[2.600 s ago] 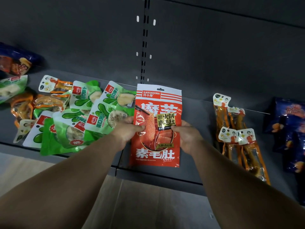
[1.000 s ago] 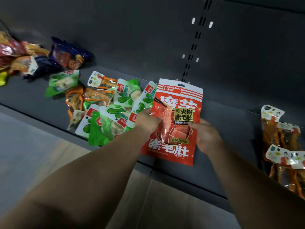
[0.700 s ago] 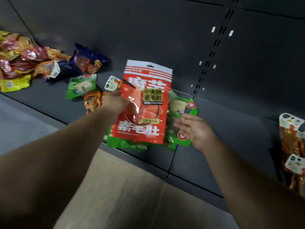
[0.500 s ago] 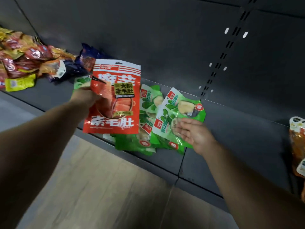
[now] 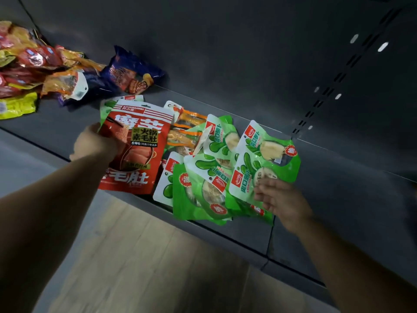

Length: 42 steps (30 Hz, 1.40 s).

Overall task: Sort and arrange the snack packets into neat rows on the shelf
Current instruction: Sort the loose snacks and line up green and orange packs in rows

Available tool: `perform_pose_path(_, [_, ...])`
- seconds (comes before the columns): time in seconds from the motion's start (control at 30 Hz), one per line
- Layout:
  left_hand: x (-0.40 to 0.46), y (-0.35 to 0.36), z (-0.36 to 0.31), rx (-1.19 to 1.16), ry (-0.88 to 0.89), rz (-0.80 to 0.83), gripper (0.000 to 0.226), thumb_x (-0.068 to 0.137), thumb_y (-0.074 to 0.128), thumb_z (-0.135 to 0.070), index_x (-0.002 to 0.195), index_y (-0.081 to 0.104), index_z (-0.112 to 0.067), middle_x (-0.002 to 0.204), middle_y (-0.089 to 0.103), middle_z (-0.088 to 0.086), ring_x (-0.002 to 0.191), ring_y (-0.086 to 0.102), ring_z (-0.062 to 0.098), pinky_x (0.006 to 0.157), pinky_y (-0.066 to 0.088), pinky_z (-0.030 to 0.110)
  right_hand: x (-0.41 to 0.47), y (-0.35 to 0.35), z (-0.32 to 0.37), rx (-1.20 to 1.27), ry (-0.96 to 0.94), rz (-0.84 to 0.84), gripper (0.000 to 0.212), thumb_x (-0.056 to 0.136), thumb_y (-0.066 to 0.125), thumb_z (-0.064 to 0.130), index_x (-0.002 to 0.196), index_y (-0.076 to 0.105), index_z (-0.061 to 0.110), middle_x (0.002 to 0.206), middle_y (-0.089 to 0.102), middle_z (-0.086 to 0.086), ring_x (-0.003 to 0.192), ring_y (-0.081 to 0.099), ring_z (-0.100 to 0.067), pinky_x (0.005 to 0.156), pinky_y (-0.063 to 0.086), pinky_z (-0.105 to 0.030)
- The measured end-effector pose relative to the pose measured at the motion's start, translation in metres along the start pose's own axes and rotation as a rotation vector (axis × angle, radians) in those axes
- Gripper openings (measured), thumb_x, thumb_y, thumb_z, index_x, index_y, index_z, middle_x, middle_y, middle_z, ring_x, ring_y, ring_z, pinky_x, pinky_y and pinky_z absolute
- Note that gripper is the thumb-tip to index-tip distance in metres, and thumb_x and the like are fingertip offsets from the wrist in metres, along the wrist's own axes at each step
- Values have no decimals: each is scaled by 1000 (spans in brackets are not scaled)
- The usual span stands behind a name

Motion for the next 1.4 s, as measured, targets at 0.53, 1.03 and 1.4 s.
perform_pose_path(0.53, [-63, 70, -80, 414, 388, 175, 62, 89, 48, -54, 143, 39, -25, 151, 25, 18, 139, 20, 36, 111, 18, 49, -6, 6, 1, -74, 12, -9, 13, 91, 59, 6, 98, 63, 17, 91, 66, -1, 78, 63, -13, 66, 49, -26])
perform_pose_path(1.03, [-182, 164, -132, 683, 732, 499, 76, 83, 49, -68, 126, 49, -5, 130, 50, 17, 123, 45, 33, 96, 39, 39, -28, -45, -10, -84, 13, -204, 14, 89, 62, 8, 102, 62, 12, 79, 63, 1, 68, 60, -10, 55, 47, -16])
perform_pose_path(1.4, [-179, 175, -125, 440, 647, 650, 16, 92, 52, -23, 95, 60, -10, 104, 64, 11, 88, 57, 28, 64, 41, 29, -27, -67, 11, -219, -48, -188, 9, 86, 67, 11, 91, 62, 16, 75, 63, 1, 64, 60, -9, 52, 44, -19])
Point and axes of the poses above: each hand's wrist, its own x-axis towards the middle knuckle, its own y-axis out of the palm, z = x × y, the point moved 6 cm from there along x, towards the middle knuckle
